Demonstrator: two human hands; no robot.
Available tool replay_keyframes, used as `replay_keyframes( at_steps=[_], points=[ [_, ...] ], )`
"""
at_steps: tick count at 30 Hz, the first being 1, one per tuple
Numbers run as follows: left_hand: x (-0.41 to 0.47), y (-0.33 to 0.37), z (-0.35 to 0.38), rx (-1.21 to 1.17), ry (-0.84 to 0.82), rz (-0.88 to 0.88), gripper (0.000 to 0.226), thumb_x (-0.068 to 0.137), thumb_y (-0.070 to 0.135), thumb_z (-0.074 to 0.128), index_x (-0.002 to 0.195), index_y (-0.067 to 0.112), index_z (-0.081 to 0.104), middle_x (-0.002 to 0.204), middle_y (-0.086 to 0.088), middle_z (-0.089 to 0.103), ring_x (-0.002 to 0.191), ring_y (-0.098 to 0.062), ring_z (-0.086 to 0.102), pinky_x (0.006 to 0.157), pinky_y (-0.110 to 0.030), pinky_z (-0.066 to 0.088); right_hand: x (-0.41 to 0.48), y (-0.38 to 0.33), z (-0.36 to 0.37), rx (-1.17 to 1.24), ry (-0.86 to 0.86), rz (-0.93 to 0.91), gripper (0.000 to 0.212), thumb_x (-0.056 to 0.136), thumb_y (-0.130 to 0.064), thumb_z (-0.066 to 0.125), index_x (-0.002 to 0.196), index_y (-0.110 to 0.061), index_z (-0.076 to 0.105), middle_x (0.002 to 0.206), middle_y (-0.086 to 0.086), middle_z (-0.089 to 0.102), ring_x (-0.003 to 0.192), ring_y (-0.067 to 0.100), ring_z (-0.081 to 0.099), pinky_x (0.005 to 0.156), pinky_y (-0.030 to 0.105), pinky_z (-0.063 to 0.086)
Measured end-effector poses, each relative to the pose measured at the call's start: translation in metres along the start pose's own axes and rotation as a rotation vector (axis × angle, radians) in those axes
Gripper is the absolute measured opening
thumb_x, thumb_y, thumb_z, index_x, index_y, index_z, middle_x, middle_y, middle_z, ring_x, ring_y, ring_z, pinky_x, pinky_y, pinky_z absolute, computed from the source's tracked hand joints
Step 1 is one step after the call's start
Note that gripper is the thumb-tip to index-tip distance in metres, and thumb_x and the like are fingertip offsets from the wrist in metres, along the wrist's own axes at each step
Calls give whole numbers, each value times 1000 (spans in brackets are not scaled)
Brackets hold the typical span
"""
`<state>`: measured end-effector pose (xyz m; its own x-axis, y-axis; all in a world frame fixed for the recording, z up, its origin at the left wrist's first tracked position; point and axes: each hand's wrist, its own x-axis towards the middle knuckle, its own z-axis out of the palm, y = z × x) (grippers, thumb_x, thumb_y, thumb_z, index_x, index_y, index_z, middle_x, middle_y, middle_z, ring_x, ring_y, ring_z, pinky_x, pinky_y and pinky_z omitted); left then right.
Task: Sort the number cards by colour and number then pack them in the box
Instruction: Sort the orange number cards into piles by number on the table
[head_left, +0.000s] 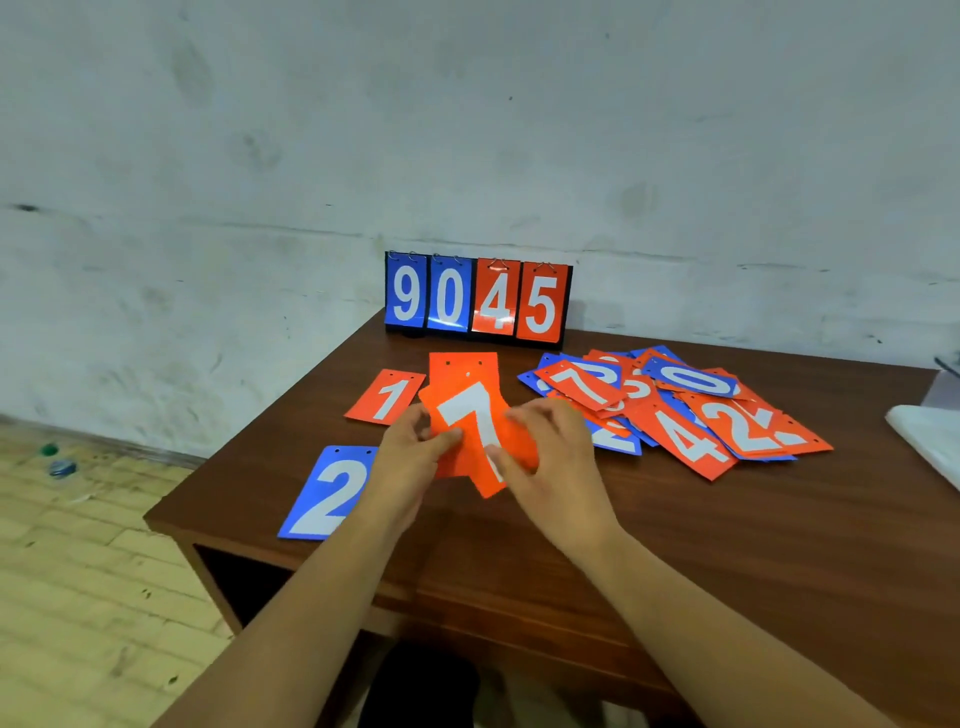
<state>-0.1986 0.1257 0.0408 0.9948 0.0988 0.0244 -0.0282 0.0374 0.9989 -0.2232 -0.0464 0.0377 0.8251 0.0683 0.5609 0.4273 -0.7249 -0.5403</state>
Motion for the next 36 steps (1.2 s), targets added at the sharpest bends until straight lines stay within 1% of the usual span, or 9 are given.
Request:
replay_keyframes(
  at_steps=[2,4,8,11,16,20,29,33,36],
  points=[
    [2,4,-10,94,-30,12,27,86,19,72,108,29,61,104,10,70,91,-3,68,70,-19,51,14,-9,0,152,-31,285,42,87,-40,67,124,-24,56,122,-7,49,117,7,47,95,26,43],
    [6,6,-20,178,-50,8,23,85,28,73,105,31,61,103,11,69,94,-8,67,76,-26,54,29,-14,3,340,-149,513,24,87,-28,70,109,-24,60,112,-5,60,106,12,58,87,29,51],
    [33,0,-44,225,54,-14,16,94,31,60,105,21,67,109,-1,71,98,-20,69,93,-43,54,47,-13,17,551,-146,715,12,88,-16,70,96,-21,62,100,-1,65,87,9,61,69,23,50],
    [63,5,-67,319,170,-48,23,97,29,53,113,16,64,113,-7,69,95,-21,68,89,-40,55,59,-6,26,620,-104,783,12,90,-14,67,97,-19,60,94,-4,61,78,4,58,64,18,46],
    [115,5,-96,614,288,-27,28,96,16,49,117,7,64,109,-6,67,90,-18,58,77,-28,42,74,2,46,546,-118,850,26,90,-16,66,116,-14,61,120,6,64,107,20,64,79,30,50],
    [147,-3,-105,778,305,-44,28,94,14,49,115,5,66,115,-11,68,102,-26,63,79,-29,45,83,10,64,521,-138,846,25,90,-17,66,115,-16,62,118,7,66,104,21,66,80,33,55],
    [170,-30,-105,1255,367,-24,38,91,44,58,110,13,68,120,-11,60,116,-29,49,95,-38,42,81,23,82,438,-161,761,13,89,-20,68,100,-22,60,95,-4,63,90,12,65,75,28,56],
    [143,-10,-80,980,328,142,21,94,32,52,103,16,63,106,-5,62,96,-18,57,79,-29,46,77,19,75,485,-161,759,15,89,-20,68,102,-22,61,95,-6,63,91,12,65,67,24,53],
    [108,4,-43,594,62,-74,21,91,34,58,106,20,58,93,1,64,78,-10,61,69,-26,50,72,15,61,576,-158,765,16,90,-21,67,105,-21,61,91,-8,63,84,7,65,65,23,53]
  ],
)
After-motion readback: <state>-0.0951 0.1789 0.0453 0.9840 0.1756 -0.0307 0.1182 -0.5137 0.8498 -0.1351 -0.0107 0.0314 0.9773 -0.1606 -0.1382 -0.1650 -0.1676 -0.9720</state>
